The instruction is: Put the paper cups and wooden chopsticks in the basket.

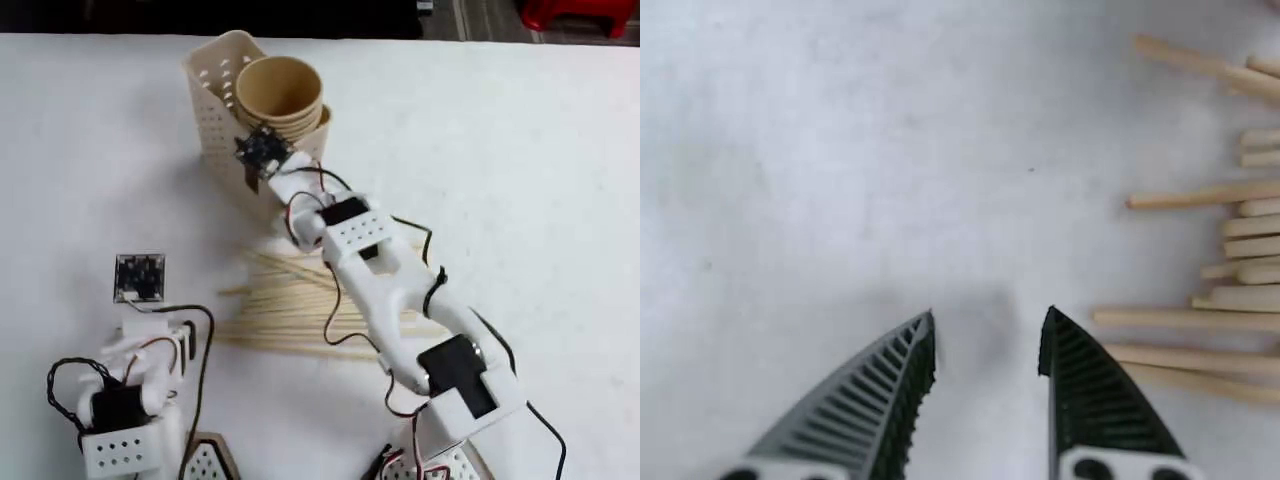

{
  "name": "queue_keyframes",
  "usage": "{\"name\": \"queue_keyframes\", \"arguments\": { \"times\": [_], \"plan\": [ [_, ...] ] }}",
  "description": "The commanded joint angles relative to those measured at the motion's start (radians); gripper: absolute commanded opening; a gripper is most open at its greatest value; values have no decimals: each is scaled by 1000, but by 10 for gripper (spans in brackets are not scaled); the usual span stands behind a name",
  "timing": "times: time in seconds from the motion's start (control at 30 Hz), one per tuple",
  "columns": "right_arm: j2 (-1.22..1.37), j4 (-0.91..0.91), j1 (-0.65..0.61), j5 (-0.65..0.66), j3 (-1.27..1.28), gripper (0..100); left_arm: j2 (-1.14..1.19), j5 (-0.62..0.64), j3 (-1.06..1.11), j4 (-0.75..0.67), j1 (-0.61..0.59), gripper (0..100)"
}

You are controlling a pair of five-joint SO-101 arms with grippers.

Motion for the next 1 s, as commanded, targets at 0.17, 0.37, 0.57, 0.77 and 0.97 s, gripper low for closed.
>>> {"name": "queue_keyframes", "arguments": {
  "times": [0.17,0.37,0.57,0.77,0.97],
  "plan": [
    [-133,170,-157,0,-32,19,-10,12,-5,8,15,181],
    [-124,44,-208,0,-32,19,-10,12,-5,8,15,181],
    [48,-213,-186,8,-38,19,-10,12,-5,8,15,181],
    [128,-226,-130,11,-38,19,-10,12,-5,8,15,181],
    [117,-176,-35,144,-37,19,-10,12,-5,8,15,181]
  ]
}}
